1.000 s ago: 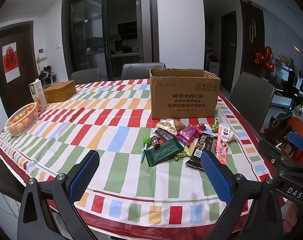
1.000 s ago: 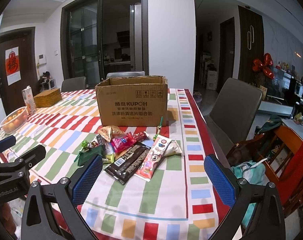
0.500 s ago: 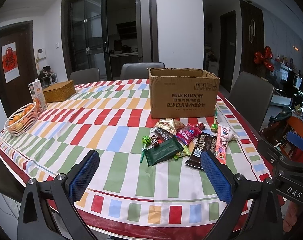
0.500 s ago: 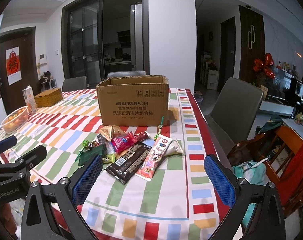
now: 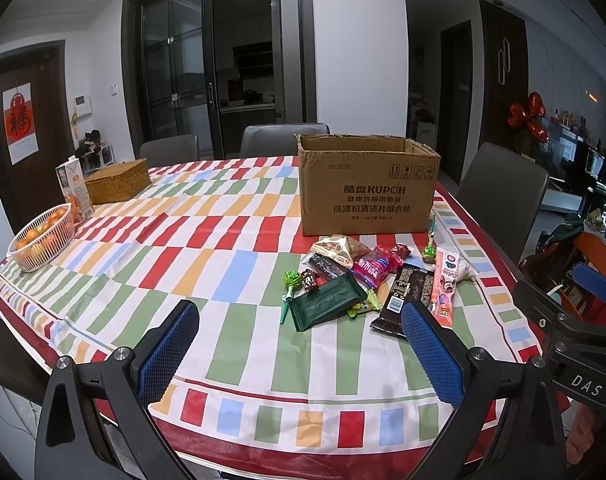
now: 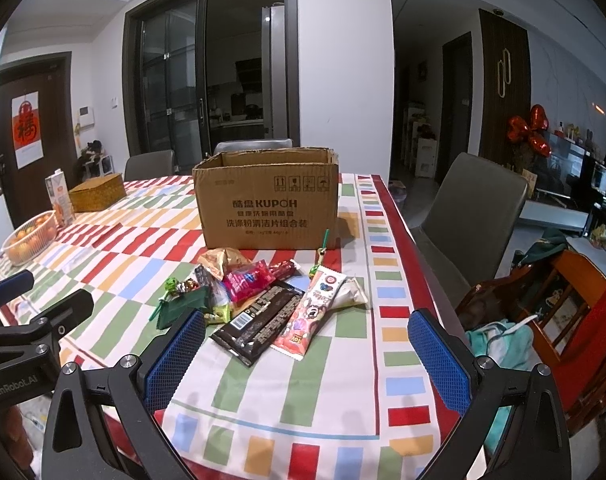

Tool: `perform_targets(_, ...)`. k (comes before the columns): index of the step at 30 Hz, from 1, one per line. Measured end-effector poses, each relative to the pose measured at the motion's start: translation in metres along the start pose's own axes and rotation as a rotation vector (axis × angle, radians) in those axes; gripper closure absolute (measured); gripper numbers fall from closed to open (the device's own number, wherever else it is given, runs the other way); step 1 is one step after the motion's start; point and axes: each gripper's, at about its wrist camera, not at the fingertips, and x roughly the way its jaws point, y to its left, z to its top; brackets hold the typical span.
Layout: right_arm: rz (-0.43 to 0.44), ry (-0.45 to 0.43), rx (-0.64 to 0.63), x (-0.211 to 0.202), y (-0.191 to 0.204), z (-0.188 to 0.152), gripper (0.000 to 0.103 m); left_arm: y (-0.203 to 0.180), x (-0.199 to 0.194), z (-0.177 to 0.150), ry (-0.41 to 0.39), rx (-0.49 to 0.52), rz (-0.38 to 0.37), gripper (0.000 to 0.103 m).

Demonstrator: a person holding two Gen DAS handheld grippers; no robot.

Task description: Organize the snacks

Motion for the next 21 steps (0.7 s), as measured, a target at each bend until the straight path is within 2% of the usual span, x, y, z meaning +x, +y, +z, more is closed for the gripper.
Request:
perform_targets(9,0.002,0.025,-0.006,0.007,-0.001,-0.002,0.000,-0.009,0.007,-0.010,0.009,0.002,-0.003,0.000)
perform_targets(17,0.015,0.079,-0.013,0.028,0.001,-0.003,0.000,-0.005,0.029,-0.009,0.040,0.014,-0.024,0.000)
perform_targets(21,0.010,0.104,-0.019,0.040,0.003,-0.003,0.000,-0.003,0.039,-0.008,0.050,0.014,-0.019,0.005)
